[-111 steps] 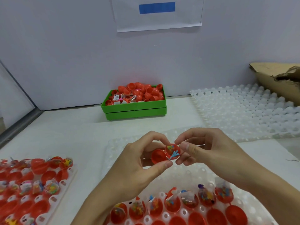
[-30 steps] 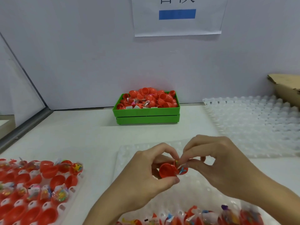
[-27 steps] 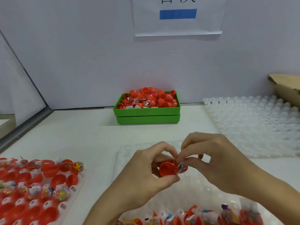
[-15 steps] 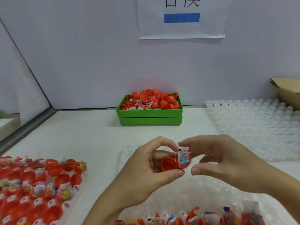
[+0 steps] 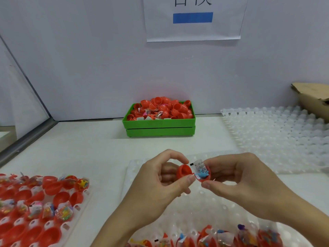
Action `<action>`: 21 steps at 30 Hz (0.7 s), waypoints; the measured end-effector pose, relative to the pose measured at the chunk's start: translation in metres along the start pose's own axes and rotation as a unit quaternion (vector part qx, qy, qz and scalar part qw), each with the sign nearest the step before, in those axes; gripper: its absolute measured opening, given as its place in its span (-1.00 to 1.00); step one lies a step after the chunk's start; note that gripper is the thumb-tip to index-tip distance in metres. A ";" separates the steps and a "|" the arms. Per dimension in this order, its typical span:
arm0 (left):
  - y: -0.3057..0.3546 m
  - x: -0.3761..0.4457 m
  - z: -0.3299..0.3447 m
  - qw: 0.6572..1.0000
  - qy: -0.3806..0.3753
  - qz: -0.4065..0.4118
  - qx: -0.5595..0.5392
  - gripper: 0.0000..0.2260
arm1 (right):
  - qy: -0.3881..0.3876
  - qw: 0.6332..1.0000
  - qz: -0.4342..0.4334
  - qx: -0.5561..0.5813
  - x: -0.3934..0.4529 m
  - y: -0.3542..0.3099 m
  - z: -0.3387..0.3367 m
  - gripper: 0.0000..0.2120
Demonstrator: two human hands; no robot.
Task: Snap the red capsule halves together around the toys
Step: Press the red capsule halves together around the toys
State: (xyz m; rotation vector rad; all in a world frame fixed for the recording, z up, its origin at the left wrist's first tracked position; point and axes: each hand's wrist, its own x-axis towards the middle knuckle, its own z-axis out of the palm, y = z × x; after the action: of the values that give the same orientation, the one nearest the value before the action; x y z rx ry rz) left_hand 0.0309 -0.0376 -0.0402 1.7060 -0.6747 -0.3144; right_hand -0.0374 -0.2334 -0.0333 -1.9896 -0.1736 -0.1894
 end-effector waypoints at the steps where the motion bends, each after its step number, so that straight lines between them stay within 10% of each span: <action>1: 0.000 0.000 0.001 1.000 0.002 0.003 0.005 -0.85 | 0.009 1.000 -0.007 -0.003 -0.001 0.000 0.000 -0.67; 21: -0.002 -0.001 0.005 0.998 0.030 0.041 0.035 -0.76 | 0.037 0.992 -0.098 -0.075 -0.005 0.005 0.000 -0.67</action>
State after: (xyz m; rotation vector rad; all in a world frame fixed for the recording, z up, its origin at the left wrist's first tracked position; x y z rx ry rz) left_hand 0.0281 -0.0405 -0.0430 1.7426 -0.7172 -0.1828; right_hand -0.0411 -0.2355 -0.0390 -2.1095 -0.3148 -0.4128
